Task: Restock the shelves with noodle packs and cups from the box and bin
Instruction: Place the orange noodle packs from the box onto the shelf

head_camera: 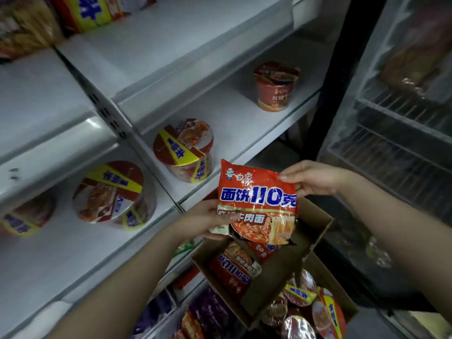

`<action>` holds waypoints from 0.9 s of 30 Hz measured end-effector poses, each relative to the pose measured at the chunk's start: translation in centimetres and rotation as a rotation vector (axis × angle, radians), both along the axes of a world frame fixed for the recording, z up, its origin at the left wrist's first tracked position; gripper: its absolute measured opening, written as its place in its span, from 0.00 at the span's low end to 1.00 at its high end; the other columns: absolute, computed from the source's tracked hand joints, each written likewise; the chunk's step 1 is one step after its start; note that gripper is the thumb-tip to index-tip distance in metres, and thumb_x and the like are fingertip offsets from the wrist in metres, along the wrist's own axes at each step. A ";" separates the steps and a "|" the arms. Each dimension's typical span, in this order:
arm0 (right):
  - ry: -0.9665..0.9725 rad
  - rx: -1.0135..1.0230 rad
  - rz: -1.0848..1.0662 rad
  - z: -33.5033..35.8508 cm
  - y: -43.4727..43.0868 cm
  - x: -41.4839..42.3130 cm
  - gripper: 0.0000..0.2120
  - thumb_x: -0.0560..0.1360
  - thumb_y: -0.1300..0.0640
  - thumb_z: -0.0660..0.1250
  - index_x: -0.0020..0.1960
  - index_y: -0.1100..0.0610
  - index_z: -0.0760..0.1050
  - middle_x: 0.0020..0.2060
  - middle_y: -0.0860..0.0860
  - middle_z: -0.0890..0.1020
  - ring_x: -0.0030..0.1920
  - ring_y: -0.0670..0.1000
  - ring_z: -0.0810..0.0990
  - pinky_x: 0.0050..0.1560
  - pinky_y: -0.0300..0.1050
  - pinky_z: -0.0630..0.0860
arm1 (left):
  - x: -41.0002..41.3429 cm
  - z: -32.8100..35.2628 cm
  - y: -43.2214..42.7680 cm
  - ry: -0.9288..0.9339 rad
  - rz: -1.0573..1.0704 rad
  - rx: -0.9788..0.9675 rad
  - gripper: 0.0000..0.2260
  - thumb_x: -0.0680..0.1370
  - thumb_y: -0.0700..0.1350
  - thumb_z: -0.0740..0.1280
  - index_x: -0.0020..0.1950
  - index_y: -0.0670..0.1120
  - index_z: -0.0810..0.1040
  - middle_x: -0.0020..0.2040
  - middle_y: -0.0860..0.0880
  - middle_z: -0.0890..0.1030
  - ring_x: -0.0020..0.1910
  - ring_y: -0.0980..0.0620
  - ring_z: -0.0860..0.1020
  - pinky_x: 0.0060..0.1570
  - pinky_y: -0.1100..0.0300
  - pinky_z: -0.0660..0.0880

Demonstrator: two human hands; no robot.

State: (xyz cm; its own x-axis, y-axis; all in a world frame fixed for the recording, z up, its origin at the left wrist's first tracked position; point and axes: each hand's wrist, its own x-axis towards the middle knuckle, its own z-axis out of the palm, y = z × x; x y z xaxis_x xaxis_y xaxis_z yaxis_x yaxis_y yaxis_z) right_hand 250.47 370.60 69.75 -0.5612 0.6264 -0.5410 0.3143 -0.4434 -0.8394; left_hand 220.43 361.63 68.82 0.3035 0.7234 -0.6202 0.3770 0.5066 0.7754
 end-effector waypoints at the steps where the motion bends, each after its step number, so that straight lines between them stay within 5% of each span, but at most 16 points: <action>1: 0.024 0.000 0.000 0.6 -0.1 -0.5 0.30 0.67 0.47 0.76 0.64 0.61 0.77 0.57 0.61 0.82 0.57 0.57 0.83 0.50 0.46 0.82 | -0.6 0.9 -0.6 -0.017 0.015 0.019 0.25 0.69 0.54 0.77 0.64 0.53 0.76 0.58 0.54 0.84 0.58 0.52 0.82 0.58 0.43 0.79; 4: 0.089 -0.010 0.055 2.3 -0.2 -2.9 0.39 0.60 0.42 0.81 0.64 0.60 0.77 0.58 0.62 0.81 0.58 0.59 0.82 0.50 0.48 0.82 | -2.6 3.3 -2.8 -0.061 0.057 0.110 0.26 0.69 0.52 0.79 0.65 0.51 0.76 0.60 0.50 0.83 0.59 0.47 0.82 0.58 0.43 0.79; 10: 0.199 -0.139 0.277 5.7 -1.0 -9.5 0.44 0.61 0.43 0.81 0.71 0.58 0.69 0.66 0.62 0.76 0.67 0.62 0.75 0.61 0.57 0.78 | -7.6 7.0 -8.2 -0.087 0.294 0.267 0.18 0.75 0.37 0.73 0.63 0.46 0.76 0.56 0.49 0.85 0.56 0.49 0.83 0.54 0.55 0.81; 14: 0.153 -0.113 0.523 8.0 -3.4 -14.2 0.47 0.58 0.47 0.83 0.71 0.54 0.65 0.66 0.56 0.78 0.67 0.58 0.76 0.62 0.56 0.77 | -10.6 9.1 -12.3 -0.082 0.463 0.383 0.22 0.73 0.40 0.74 0.65 0.45 0.75 0.58 0.47 0.84 0.58 0.47 0.82 0.58 0.52 0.79; 18: 0.014 0.168 0.735 11.7 -6.8 -19.2 0.43 0.58 0.43 0.82 0.68 0.51 0.68 0.61 0.50 0.81 0.62 0.53 0.80 0.59 0.50 0.79 | -13.1 11.3 -16.4 -0.079 0.555 0.452 0.24 0.71 0.47 0.77 0.64 0.44 0.75 0.57 0.47 0.84 0.56 0.48 0.83 0.53 0.58 0.79; 21: 0.003 0.307 0.813 14.8 -8.7 -21.9 0.39 0.60 0.40 0.80 0.66 0.49 0.70 0.60 0.50 0.82 0.59 0.53 0.82 0.57 0.55 0.80 | -14.8 13.4 -19.3 -0.041 0.614 0.490 0.33 0.64 0.56 0.81 0.63 0.45 0.76 0.58 0.46 0.84 0.58 0.45 0.82 0.60 0.50 0.77; 27: -0.008 0.381 1.000 20.5 -12.2 -26.7 0.37 0.61 0.40 0.79 0.65 0.49 0.71 0.59 0.51 0.82 0.58 0.54 0.82 0.56 0.53 0.81 | -17.8 19.1 -25.3 0.041 0.624 0.571 0.22 0.65 0.53 0.80 0.56 0.52 0.82 0.55 0.49 0.85 0.55 0.47 0.84 0.53 0.55 0.80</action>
State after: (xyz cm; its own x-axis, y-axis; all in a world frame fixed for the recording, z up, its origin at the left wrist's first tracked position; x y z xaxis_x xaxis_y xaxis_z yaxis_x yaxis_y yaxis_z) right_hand 223.78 358.38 90.26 -0.9107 0.0124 -0.4128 0.3960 0.3101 -0.8643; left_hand 202.59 336.37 87.91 -0.2704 0.9564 -0.1105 0.1920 0.1660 0.9673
